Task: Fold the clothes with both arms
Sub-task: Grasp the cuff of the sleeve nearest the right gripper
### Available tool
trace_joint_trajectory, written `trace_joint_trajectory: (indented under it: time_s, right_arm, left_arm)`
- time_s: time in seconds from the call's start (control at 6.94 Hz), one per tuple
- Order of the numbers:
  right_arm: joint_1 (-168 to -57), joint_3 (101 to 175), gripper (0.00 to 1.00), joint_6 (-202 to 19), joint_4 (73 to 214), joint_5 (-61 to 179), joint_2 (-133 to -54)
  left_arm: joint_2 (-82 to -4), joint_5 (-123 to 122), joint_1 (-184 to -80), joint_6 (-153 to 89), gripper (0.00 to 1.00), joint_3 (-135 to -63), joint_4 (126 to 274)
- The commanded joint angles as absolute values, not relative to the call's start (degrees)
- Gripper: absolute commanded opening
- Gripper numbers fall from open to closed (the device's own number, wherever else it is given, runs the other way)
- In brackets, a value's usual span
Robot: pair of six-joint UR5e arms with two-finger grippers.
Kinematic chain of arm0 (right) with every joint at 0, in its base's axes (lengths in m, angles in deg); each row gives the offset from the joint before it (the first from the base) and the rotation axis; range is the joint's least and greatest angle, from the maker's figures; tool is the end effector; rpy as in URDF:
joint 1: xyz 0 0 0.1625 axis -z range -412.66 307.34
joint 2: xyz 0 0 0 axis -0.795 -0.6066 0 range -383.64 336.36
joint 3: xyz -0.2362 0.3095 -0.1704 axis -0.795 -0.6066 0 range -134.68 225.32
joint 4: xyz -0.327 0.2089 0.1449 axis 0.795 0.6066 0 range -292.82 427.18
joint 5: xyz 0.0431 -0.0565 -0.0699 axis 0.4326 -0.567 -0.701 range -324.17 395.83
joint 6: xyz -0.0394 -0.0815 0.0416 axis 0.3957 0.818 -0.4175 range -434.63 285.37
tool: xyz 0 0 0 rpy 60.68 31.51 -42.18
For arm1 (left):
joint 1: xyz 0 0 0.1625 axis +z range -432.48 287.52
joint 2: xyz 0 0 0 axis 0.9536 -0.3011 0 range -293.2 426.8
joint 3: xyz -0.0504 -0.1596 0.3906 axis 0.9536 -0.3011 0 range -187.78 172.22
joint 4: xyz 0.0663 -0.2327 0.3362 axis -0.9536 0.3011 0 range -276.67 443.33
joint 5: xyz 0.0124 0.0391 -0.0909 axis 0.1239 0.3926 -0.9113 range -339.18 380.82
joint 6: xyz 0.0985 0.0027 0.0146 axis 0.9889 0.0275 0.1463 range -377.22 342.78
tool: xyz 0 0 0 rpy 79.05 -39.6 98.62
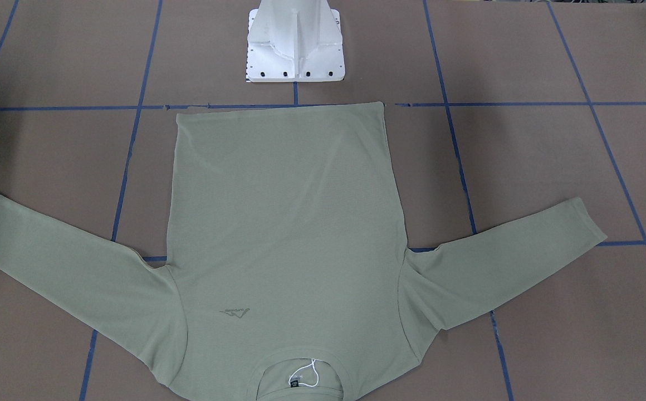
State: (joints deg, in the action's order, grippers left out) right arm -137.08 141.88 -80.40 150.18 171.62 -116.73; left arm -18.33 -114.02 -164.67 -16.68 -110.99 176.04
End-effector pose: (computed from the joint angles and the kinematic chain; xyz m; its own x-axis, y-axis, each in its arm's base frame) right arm 0.0150 -0.4829 0.6134 0.6874 -0.0979 0.7196 0.0265 0.9936 0.1099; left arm -0.0808 -0.4606 0.5793 0.7140 0.1173 -0.6902 0.0307 0.9797 0.1981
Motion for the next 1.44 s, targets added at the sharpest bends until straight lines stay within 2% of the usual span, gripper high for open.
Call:
trace_joint_trajectory:
  time_s: [0.0,1.3]
  right_arm:
    - [-137.12,140.69,1.00,-69.12,150.75,172.93,-117.50]
    - [-136.16,140.25,1.00,-69.54,151.90,173.38,-117.07]
  left_arm:
    - [-18.10,-114.09,-164.59,-16.52,1.00,-111.66,176.06]
    - [-18.10,-114.18,-164.50,-17.05,1.00,-112.99,176.32]
